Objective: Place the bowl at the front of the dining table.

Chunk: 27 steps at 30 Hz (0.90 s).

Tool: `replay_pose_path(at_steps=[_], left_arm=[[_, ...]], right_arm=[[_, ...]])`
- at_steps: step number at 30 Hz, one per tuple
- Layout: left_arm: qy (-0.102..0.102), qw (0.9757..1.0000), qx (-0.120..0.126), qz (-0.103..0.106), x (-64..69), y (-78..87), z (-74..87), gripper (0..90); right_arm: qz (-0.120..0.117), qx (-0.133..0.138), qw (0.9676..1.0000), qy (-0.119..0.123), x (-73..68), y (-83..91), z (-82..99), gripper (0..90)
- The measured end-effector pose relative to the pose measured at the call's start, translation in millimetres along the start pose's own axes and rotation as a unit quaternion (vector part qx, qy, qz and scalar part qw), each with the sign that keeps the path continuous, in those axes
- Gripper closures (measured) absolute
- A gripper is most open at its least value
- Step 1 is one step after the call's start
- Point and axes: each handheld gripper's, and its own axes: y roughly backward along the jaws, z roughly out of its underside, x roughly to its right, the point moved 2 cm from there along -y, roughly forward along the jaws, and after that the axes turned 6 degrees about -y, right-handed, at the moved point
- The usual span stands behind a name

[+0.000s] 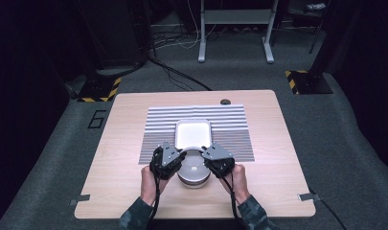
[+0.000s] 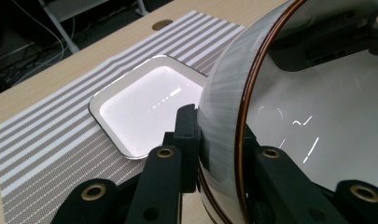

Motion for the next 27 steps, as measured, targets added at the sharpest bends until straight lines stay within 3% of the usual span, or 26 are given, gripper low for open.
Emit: replay_pose_path(at_steps=[8, 27], left_arm=[[-0.014, 0.9999, 0.008, -0.005, -1.8, 4.6, -10.1, 79.8], [-0.023, 0.9994, 0.024, -0.005, -8.2, 4.2, -27.5, 80.2]], right_arm=[[0.010, 0.014, 0.9998, 0.004, 1.0, 5.8, -5.1, 81.5], [0.022, 0.035, 0.9991, 0.004, 10.5, 12.2, -16.6, 81.1]])
